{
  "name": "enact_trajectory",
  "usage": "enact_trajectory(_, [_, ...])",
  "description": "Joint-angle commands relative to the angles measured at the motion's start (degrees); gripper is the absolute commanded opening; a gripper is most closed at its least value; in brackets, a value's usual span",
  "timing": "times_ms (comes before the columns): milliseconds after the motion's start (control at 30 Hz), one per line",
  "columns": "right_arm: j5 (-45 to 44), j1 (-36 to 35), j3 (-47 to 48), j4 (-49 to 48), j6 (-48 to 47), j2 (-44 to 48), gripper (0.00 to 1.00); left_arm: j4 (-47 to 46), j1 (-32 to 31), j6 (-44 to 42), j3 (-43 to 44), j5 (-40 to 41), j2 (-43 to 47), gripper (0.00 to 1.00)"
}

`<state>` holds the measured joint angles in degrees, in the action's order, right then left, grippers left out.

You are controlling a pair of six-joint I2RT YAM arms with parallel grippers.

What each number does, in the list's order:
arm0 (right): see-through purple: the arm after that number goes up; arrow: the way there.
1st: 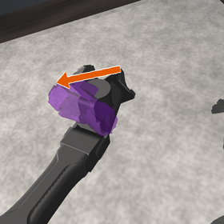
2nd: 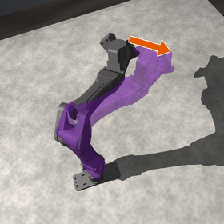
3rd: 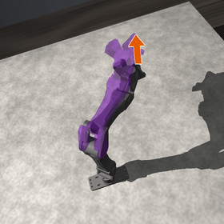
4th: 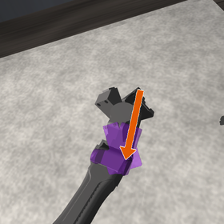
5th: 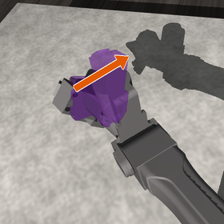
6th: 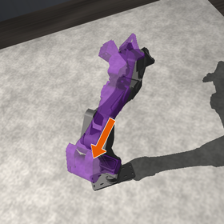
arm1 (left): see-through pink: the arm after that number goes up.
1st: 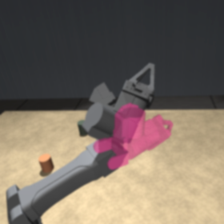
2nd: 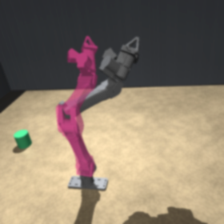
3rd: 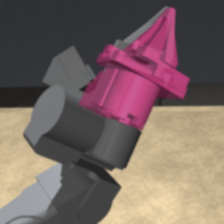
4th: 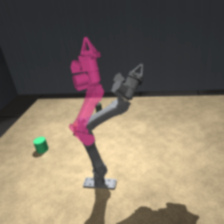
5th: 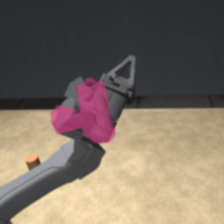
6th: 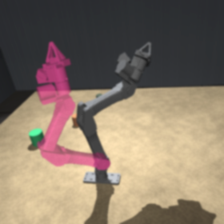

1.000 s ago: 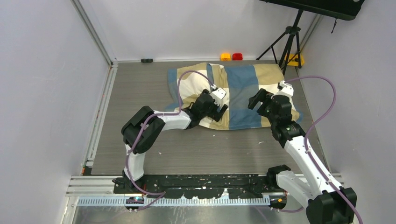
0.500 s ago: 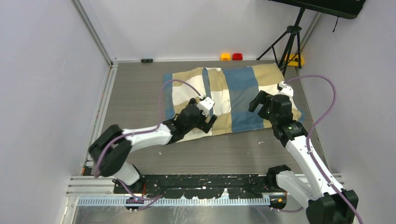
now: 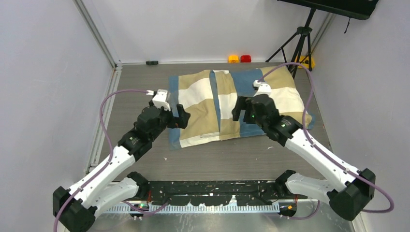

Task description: Remove the pillowcase from the pillow

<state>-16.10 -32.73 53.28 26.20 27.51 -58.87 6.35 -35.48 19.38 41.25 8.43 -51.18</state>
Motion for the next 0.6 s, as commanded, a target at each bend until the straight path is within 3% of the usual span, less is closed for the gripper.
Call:
enact_trajectory(0, [-5.32, -7.25, 2.89, -1.47, 1.86, -4.02, 0.95, 6.18, 3.79, 10.3, -2.89, -2.11, 3.76, 1.0])
enact_trajectory(67, [-7.08, -10.4, 3.64, -1.91, 2.34, -5.94, 0.95, 7.61, 7.54, 12.95, -4.03, -3.85, 3.68, 1.0])
enact_trajectory(233, [-9.59, -15.77, 7.09, -0.87, 2.72, -10.14, 0.95, 8.35, 20.12, 17.82, -6.5, -19.53, 2.75, 1.0])
enact_trajectory(400, [-6.31, -16.83, 9.08, 0.18, 2.08, -13.78, 0.92, 10.38, 22.02, 19.07, -5.67, -22.45, 3.74, 1.0])
enact_trajectory(500, [-4.67, -16.97, 10.07, 0.28, 2.12, -15.67, 0.9, 6.87, 21.95, 18.06, -5.63, -30.28, 5.23, 1.0])
enact_trajectory(567, [-4.38, -16.97, 11.06, 0.28, 2.25, -17.35, 0.9, 8.88, 21.94, 18.94, -4.9, -28.91, 6.46, 1.0])
